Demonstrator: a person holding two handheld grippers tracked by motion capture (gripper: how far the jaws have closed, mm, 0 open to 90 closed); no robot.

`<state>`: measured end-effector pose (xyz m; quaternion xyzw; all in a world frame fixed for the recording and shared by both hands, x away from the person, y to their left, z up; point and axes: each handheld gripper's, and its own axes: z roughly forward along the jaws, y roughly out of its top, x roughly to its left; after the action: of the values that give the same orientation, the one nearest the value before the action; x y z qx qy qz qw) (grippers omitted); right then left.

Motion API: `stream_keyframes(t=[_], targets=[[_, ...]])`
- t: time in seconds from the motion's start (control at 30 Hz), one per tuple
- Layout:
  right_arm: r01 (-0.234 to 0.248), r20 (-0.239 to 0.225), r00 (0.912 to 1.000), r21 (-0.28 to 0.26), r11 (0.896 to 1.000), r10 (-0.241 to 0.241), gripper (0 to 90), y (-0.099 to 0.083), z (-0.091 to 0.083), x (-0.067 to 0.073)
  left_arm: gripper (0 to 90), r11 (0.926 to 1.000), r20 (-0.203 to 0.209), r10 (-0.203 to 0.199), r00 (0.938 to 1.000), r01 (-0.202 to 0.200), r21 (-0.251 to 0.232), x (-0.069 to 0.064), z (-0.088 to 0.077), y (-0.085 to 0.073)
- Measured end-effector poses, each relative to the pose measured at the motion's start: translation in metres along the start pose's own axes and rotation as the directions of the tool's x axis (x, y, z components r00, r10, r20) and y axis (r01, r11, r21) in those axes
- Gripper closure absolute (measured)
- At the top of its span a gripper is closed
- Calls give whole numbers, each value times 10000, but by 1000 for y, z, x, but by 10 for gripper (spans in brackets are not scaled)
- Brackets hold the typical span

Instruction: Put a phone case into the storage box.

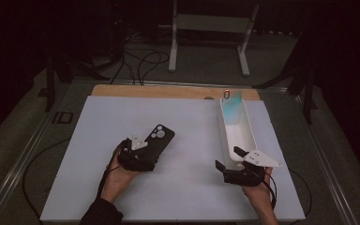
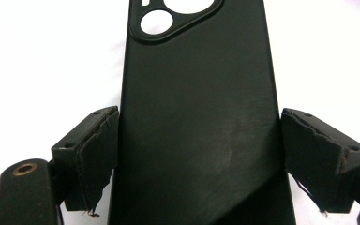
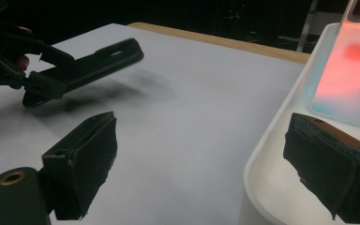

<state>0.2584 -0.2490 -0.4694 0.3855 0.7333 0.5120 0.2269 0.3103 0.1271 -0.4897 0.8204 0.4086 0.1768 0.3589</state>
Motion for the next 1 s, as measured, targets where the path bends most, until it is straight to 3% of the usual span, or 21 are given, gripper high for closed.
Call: stream_keyframes(t=[0.13,0.33,0.37,0.57,0.77,1.0], targets=[[-459,-307,9985,-72,9989,457,102,3,0,-1,156,9988,-4,185,9998,-185,-448,-3,-9,1],[-511,-184,9985,102,9986,513,101,8,2,0,156,9949,-30,485,9988,-486,-886,-5,-20,2],[-504,62,9987,96,9987,504,94,11,2,-1,156,9942,-15,501,9987,-500,-949,-5,-23,2],[-377,49,9993,132,9992,376,93,25,1,-2,156,9881,35,776,9970,-764,-1338,-9,-33,10],[-541,-320,9980,201,9983,547,93,42,5,1,155,9778,223,1226,9922,-1169,-1740,-20,-40,25],[-672,-1199,9903,326,9972,706,94,63,14,10,155,9612,396,1859,9818,-1734,-2146,-38,-47,41]])
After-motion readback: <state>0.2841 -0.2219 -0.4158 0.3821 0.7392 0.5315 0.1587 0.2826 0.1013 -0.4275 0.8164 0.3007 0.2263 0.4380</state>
